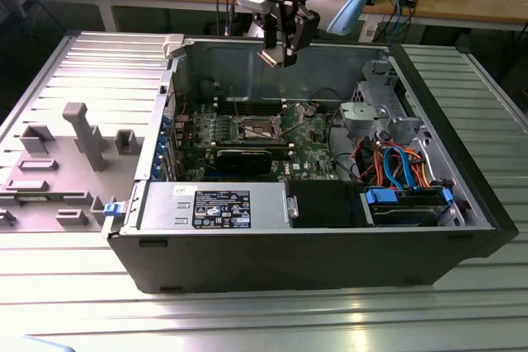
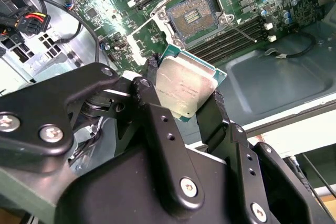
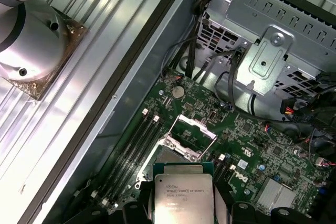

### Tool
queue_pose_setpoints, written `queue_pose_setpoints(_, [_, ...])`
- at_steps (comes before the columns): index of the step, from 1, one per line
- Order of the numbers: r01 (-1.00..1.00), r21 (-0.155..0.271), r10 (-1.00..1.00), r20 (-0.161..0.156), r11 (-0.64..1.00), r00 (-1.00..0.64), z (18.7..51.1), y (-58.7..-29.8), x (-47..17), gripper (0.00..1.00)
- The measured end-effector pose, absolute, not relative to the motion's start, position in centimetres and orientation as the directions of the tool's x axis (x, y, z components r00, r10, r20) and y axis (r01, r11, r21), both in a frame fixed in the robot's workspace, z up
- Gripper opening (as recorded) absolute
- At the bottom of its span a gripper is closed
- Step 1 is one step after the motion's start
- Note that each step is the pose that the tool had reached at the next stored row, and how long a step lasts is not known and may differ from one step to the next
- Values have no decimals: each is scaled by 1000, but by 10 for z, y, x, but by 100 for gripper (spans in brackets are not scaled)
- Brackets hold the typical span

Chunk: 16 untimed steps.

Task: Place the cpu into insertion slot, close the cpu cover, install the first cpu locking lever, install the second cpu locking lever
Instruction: 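Place the cpu into insertion slot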

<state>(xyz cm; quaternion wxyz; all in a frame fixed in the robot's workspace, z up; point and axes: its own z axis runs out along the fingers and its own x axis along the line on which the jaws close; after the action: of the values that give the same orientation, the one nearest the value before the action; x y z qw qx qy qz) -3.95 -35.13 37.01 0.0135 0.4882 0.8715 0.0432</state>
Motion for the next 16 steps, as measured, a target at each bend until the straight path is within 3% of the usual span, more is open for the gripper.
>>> queue_pose_setpoints(12, [871,88,873,19,483,-487,370,-351,-39,55])
queue_pose_setpoints(16, [918,88,921,19,385,-388,369,-352,-39,55])
